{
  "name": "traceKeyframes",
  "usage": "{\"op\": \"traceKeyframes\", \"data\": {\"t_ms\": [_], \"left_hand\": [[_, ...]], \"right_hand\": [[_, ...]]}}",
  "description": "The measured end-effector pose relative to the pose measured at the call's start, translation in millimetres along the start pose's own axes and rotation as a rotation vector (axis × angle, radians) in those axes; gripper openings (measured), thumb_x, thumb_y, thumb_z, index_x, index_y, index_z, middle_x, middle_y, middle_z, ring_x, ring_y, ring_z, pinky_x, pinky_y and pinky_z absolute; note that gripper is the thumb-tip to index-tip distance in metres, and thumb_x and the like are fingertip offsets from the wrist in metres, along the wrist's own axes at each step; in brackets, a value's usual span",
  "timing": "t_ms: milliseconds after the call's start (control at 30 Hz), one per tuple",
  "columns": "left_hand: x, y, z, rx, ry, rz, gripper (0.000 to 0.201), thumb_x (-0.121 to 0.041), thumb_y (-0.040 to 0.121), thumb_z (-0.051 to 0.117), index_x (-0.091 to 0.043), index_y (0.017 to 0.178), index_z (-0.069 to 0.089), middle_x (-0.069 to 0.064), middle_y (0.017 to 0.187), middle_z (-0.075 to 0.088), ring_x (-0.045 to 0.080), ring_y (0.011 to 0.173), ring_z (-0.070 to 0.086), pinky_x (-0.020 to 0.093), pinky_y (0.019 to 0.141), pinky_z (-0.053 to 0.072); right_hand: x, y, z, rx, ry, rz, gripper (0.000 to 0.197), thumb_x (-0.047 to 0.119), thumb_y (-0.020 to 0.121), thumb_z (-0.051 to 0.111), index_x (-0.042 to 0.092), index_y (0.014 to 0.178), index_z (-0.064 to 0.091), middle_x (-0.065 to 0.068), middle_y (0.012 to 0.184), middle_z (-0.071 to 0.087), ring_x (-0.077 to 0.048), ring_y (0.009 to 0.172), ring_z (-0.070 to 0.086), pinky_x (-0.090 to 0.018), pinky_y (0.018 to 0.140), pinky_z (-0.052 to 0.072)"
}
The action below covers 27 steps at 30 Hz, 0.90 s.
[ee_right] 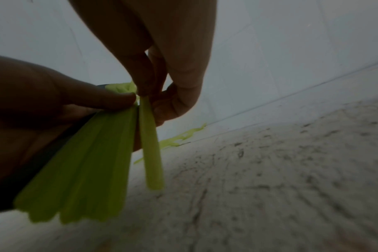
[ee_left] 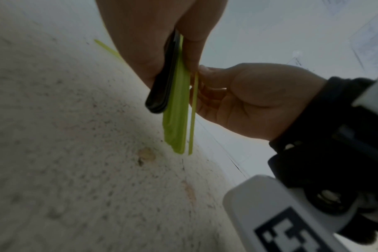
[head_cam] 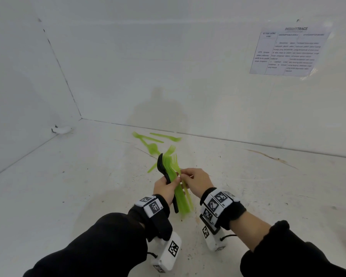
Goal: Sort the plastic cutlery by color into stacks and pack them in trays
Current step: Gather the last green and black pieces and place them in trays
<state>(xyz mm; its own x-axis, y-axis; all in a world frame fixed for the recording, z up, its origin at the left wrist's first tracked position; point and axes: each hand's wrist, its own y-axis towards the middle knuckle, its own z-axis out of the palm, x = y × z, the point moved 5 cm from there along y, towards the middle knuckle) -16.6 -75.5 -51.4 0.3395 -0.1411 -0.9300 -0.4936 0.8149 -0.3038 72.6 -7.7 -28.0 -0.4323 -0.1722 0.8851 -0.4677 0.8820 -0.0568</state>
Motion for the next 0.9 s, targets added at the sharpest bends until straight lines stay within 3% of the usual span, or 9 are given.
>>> {"op": "traceKeyframes", "data": {"t_ms": [100,233,333,433,500,567,633,733,900], "left_hand": [[0,-1,-5,-0.007,0.049,0.011,0.011,-0.004,0.090,0.058,-0.011,0.089,0.066,0.017,0.091,0.068,0.032,0.082,0.066,0.043,0.075,0.056],[-3,2,-12,-0.028,0.081,0.036,0.013,-0.004,0.088,0.060,-0.015,0.086,0.067,0.021,0.095,0.069,0.037,0.091,0.066,0.050,0.088,0.052],[-8,6,-18,-0.044,0.057,0.039,0.011,-0.002,0.089,0.058,-0.008,0.092,0.067,0.017,0.083,0.067,0.031,0.077,0.063,0.048,0.083,0.051],[-11,10,-23,-0.061,0.021,0.019,0.008,0.000,0.088,0.059,-0.003,0.093,0.064,0.017,0.081,0.065,0.032,0.071,0.063,0.046,0.072,0.055],[-12,14,-27,-0.069,0.001,-0.011,0.007,0.001,0.088,0.059,-0.006,0.089,0.061,0.015,0.078,0.065,0.028,0.062,0.064,0.036,0.057,0.054],[-12,18,-31,-0.081,-0.029,-0.030,0.009,0.003,0.087,0.059,-0.006,0.090,0.058,0.013,0.075,0.062,0.022,0.053,0.063,0.031,0.050,0.050],[-11,21,-36,-0.084,-0.054,-0.048,0.010,0.004,0.088,0.058,-0.006,0.091,0.057,0.012,0.076,0.061,0.021,0.051,0.061,0.030,0.049,0.049],[-11,26,-43,-0.085,-0.059,-0.060,0.010,0.004,0.089,0.056,-0.005,0.093,0.056,0.011,0.081,0.062,0.020,0.050,0.061,0.029,0.046,0.050],[-15,41,-56,-0.106,-0.050,-0.064,0.009,0.002,0.089,0.057,-0.005,0.094,0.056,0.011,0.084,0.063,0.020,0.050,0.062,0.031,0.048,0.051]], "right_hand": [[5,-1,5,0.012,-0.034,-0.020,0.027,0.007,0.091,0.049,0.006,0.112,0.066,-0.012,0.103,0.070,-0.024,0.090,0.067,-0.029,0.086,0.051],[8,2,7,-0.021,0.025,-0.020,0.021,0.005,0.089,0.052,0.005,0.106,0.064,-0.006,0.085,0.065,-0.018,0.069,0.061,-0.025,0.075,0.053],[12,6,15,0.074,0.052,-0.003,0.023,0.000,0.089,0.048,0.005,0.103,0.065,0.001,0.067,0.058,-0.011,0.056,0.053,-0.015,0.063,0.050],[18,17,22,0.171,0.114,0.097,0.028,-0.004,0.085,0.043,0.011,0.094,0.066,-0.001,0.069,0.058,-0.013,0.055,0.052,-0.027,0.068,0.054],[26,30,22,0.198,0.016,0.131,0.027,-0.001,0.084,0.043,0.015,0.087,0.065,-0.001,0.077,0.060,-0.013,0.059,0.053,-0.023,0.059,0.050],[35,50,20,0.184,-0.131,0.109,0.026,0.004,0.086,0.044,0.013,0.094,0.067,-0.006,0.088,0.062,-0.018,0.069,0.055,-0.024,0.058,0.048],[43,75,19,0.148,-0.265,0.057,0.028,0.006,0.088,0.044,0.009,0.106,0.067,-0.010,0.106,0.064,-0.024,0.087,0.059,-0.029,0.072,0.049],[54,111,29,0.182,-0.465,-0.027,0.032,0.009,0.091,0.046,0.008,0.120,0.061,-0.008,0.129,0.057,-0.022,0.121,0.051,-0.026,0.099,0.039],[48,154,64,0.275,-0.715,-0.035,0.049,0.021,0.093,0.050,0.004,0.138,0.039,-0.015,0.140,0.043,-0.029,0.129,0.043,-0.034,0.104,0.038]]}}
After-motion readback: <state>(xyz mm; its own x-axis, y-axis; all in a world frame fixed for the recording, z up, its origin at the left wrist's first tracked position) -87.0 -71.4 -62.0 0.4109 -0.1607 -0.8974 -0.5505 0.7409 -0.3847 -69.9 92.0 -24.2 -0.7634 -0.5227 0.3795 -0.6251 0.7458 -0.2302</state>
